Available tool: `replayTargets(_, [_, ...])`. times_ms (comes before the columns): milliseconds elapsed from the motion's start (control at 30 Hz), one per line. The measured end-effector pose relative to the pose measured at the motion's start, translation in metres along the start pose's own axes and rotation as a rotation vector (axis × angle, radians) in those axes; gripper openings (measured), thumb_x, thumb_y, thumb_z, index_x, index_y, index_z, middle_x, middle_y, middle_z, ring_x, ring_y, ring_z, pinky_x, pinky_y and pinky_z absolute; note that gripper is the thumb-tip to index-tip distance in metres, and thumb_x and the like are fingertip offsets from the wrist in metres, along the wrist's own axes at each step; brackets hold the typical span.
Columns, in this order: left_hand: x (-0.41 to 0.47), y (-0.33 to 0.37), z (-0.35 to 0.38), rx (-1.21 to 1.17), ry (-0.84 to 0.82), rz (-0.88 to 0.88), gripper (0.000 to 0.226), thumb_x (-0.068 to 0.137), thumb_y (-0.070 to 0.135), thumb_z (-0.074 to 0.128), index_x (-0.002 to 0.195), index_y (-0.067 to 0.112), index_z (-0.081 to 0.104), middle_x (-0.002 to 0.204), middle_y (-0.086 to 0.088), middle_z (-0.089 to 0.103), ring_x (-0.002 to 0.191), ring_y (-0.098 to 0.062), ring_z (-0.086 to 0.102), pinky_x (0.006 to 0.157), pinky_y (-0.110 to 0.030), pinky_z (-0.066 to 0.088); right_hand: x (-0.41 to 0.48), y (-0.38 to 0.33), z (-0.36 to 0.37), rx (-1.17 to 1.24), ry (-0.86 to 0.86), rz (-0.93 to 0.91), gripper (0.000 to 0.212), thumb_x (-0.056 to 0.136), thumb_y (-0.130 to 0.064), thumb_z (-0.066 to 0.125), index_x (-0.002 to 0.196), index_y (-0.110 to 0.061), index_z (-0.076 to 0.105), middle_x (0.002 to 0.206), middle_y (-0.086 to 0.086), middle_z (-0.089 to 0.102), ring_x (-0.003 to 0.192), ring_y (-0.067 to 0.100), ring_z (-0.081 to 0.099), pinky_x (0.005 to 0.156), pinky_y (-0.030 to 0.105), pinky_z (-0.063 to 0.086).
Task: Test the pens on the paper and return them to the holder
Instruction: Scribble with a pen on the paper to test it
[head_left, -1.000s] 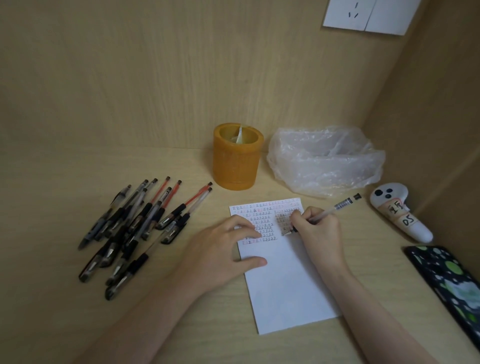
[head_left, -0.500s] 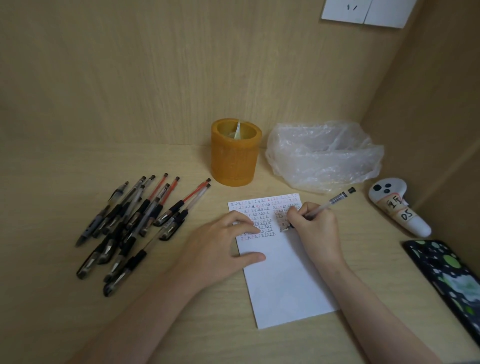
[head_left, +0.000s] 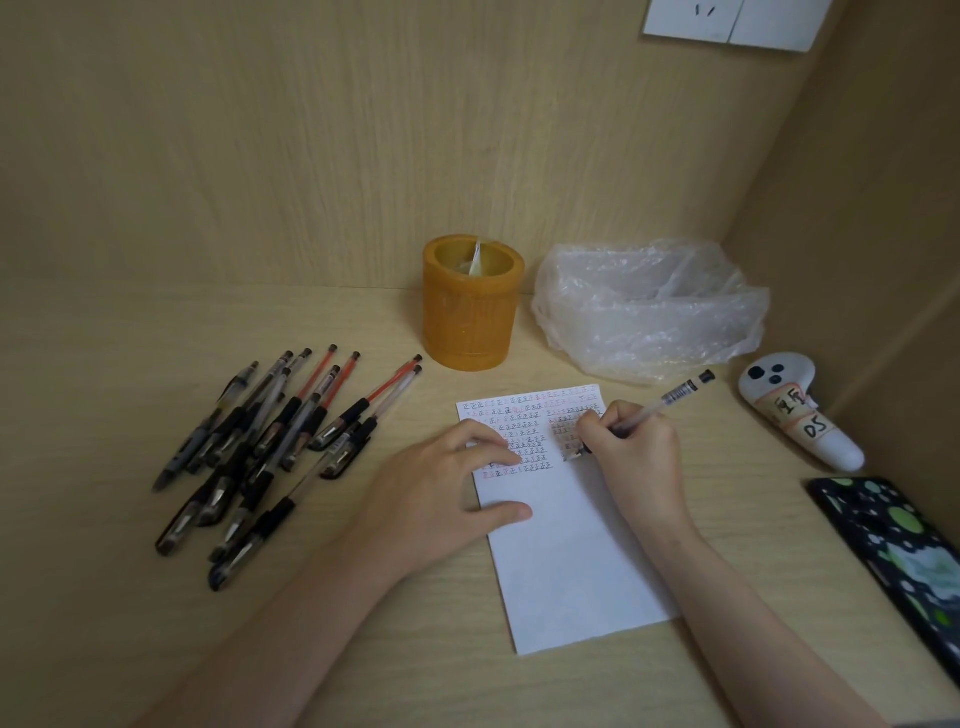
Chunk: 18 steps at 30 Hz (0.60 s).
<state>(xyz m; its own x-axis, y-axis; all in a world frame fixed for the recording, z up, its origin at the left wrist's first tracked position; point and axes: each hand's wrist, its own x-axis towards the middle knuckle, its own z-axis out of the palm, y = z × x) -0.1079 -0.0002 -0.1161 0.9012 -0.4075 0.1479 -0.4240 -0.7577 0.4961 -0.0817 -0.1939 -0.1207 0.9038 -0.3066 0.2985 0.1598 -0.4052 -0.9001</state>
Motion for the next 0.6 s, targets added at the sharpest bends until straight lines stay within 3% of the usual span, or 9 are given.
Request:
replayTargets(100, [-0.0002, 0.0001, -0.0002, 0.000, 0.002, 0.002, 0.049, 0.073, 0.065, 0.058, 0.117, 0.044, 0.055, 0.122, 0.032, 0.042, 0.083, 0.023, 0.041, 0.066, -0.004, 0.029, 0.0001, 0.0005, -0.0004, 0.011, -0.006, 0.010, 0.042, 0.079, 0.000, 0.061, 0.045, -0.013, 0.040, 0.040, -0.010, 0.032, 0.043, 0.005, 0.028, 0.043, 0.018, 0.022])
replayTargets(267, [0.0003, 0.0000, 0.0005, 0.002, 0.004, 0.000, 0.049, 0.073, 0.065, 0.058, 0.117, 0.043, 0.056, 0.123, 0.031, 0.042, 0.088, 0.014, 0.041, 0.072, -0.009, 0.031, 0.0004, 0.0010, -0.0014, 0.047, -0.014, 0.017, 0.043, 0.080, 0.001, 0.061, 0.045, -0.013, 0.040, 0.040, -0.011, 0.033, 0.043, 0.005, 0.029, 0.043, 0.016, 0.023])
replayTargets(433, [0.0002, -0.0005, 0.0006, 0.004, -0.005, 0.001, 0.050, 0.073, 0.066, 0.057, 0.117, 0.044, 0.054, 0.123, 0.032, 0.041, 0.082, 0.025, 0.039, 0.065, -0.006, 0.028, -0.0004, -0.0009, -0.0007, 0.053, -0.031, 0.013, 0.040, 0.079, 0.002, 0.061, 0.046, -0.010, 0.040, 0.042, -0.010, 0.033, 0.044, 0.005, 0.029, 0.043, 0.016, 0.024])
replayTargets(600, [-0.0009, 0.0004, -0.0004, -0.005, -0.007, 0.002, 0.049, 0.073, 0.065, 0.057, 0.117, 0.043, 0.055, 0.123, 0.031, 0.041, 0.083, 0.024, 0.039, 0.066, -0.006, 0.028, -0.0008, -0.0018, -0.0019, 0.066, -0.038, 0.019, 0.044, 0.077, 0.004, 0.060, 0.043, -0.013, 0.038, 0.040, -0.010, 0.035, 0.043, 0.004, 0.029, 0.044, 0.017, 0.024])
